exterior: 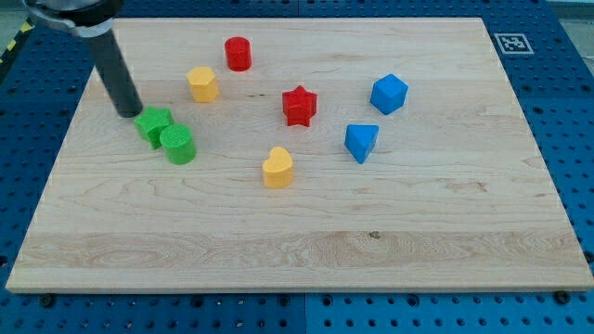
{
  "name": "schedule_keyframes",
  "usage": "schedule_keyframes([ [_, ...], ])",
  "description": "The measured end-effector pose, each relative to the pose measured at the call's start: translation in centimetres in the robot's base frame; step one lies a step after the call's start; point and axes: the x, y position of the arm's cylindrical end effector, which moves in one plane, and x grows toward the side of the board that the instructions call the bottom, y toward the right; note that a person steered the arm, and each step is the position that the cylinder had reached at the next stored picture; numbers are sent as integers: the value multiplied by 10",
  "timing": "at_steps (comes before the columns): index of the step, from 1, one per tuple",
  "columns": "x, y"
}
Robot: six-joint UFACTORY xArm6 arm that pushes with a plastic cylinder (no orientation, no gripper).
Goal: Push the green star between the yellow hexagon and green circle
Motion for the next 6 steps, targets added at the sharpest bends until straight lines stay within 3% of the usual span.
schedule_keyframes([
  [2,46,4],
  [6,37,56],
])
